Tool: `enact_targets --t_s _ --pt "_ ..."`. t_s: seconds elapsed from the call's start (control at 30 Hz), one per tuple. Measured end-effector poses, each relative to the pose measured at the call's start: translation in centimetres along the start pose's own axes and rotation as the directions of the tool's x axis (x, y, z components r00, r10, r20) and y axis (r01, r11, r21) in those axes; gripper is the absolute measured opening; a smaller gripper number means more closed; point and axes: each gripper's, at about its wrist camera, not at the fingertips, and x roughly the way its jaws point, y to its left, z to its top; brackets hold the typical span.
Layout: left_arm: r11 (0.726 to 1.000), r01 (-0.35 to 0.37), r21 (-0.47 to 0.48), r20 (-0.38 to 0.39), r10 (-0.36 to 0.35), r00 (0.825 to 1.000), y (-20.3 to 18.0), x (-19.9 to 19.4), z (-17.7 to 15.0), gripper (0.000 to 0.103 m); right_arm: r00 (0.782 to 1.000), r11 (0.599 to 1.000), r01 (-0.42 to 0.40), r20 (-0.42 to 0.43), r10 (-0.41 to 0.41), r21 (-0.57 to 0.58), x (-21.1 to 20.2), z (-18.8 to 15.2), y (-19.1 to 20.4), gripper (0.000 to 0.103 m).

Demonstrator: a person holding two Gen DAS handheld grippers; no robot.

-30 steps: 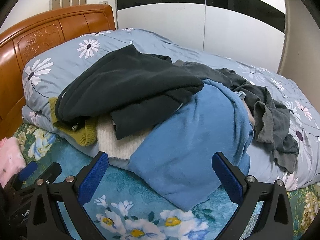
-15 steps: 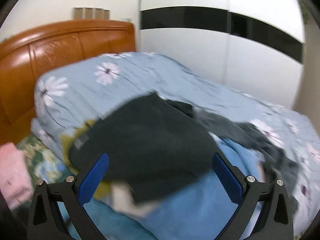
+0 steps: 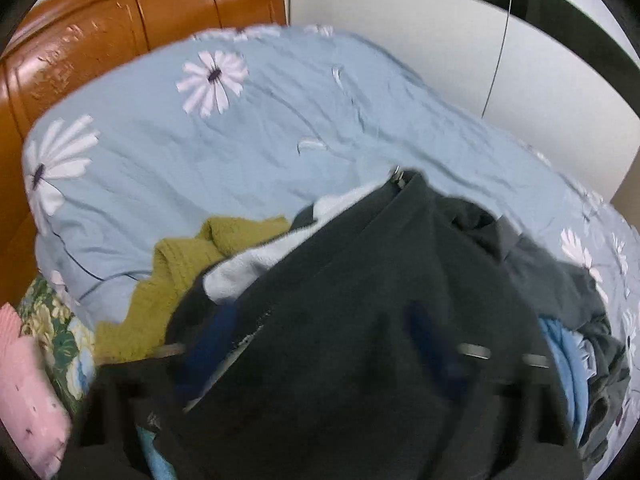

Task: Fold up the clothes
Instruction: 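Grasp the black-and-white Kappa jacket with the right gripper and lift it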

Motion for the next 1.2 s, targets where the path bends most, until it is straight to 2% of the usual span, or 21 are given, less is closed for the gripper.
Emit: enact_targets --t_s 0.07,0.13,0.17,0.2,0.33,0.53,0.63,0.73,0.97,1.0,1.2 --pt "1.000 -0.002 -0.002 0.004 0.002 1.000 0.1 0.1 0.0 0.103 0.999 0.998 -0.029 -0.029 0.030 0.050 0.4 -0.3 -1.1 0.044" --pt "1.000 0.005 -0.009 0.005 -0.005 1.000 0.2 0.1 0.1 0.103 0.998 0.993 -0.060 -0.031 0.063 0.103 0.4 -0.6 -2.3 0.033" --pt "1.000 0.009 -0.012 0.007 -0.008 1.000 0.2 0.1 0.1 0.103 0.997 0.989 -0.073 -0.027 0.077 0.127 0.1 -0.8 -2.9 0.024" --pt "1.000 0.011 -0.013 0.009 -0.011 1.000 0.2 0.1 0.1 0.103 0.996 0.987 -0.081 -0.014 0.084 0.141 -0.5 -1.1 -3.4 0.020" --pt "1.000 0.021 -0.007 0.025 -0.021 0.999 0.1 -0.3 0.3 0.103 0.992 0.979 -0.120 0.055 0.112 0.164 -4.2 -3.3 -5.9 0.016" --pt "0.998 0.060 0.019 0.047 -0.061 0.997 -0.8 -2.2 0.6 0.103 0.982 0.960 -0.163 0.131 0.136 0.227 -11.7 -8.7 -11.2 0.012" --pt "0.995 0.076 0.065 0.046 -0.079 0.996 -2.0 -3.9 0.3 0.103 0.975 0.940 -0.190 0.166 0.148 0.282 -14.9 -12.3 -13.8 0.012" --pt "0.986 0.067 0.152 0.029 -0.073 0.997 -3.3 -5.9 -0.4 0.103 0.969 0.918 -0.214 0.189 0.157 0.334 -17.7 -16.5 -15.8 0.012" --pt "0.937 0.023 0.349 -0.020 -0.017 1.000 -4.5 -10.4 -3.7 0.103 0.969 0.864 -0.239 0.170 0.181 0.443 -20.5 -24.5 -18.4 0.008" --pt "0.932 0.020 0.362 -0.027 -0.011 1.000 -4.5 -10.7 -4.1 0.103 0.969 0.860 -0.237 0.171 0.177 0.452 -21.0 -25.3 -18.8 0.000" --pt "0.929 0.042 0.368 -0.067 -0.018 0.998 -4.8 -11.2 -4.0 0.103 0.983 0.857 -0.179 0.129 0.132 0.482 -22.6 -29.5 -21.8 0.000"
